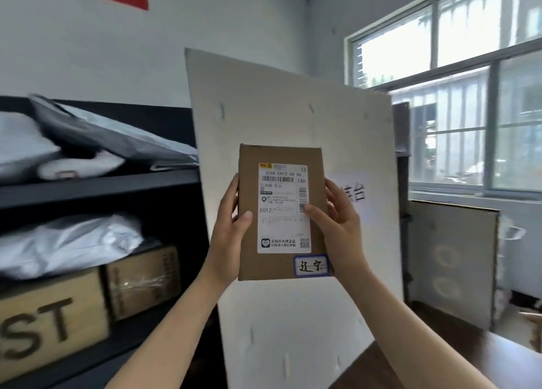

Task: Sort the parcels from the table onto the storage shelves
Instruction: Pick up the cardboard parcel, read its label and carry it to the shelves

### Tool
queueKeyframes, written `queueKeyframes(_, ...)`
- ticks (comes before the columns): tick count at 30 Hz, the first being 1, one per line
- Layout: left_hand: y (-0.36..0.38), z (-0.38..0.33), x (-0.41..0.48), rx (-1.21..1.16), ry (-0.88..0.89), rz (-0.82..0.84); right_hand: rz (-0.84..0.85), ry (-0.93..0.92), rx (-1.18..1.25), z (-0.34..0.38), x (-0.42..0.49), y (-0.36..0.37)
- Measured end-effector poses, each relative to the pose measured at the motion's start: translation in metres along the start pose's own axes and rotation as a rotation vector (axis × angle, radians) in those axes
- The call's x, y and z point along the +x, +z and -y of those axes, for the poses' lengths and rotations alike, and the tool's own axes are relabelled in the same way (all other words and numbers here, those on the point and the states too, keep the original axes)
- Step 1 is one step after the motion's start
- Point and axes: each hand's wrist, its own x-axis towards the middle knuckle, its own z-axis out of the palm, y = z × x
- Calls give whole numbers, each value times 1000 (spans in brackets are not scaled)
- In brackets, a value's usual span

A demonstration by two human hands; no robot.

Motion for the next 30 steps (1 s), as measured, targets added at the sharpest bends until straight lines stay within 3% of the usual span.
queueKeyframes(11,-106,-109,-62,454,28,-246,296,66,343,-1,-39,138)
queueKeyframes(20,-206,-278,-194,859,32,-659,709,162,694,39,-152,337)
queueKeyframes(30,-184,-469,-344,1108,77,-961,1034,275,942,162,-334,441)
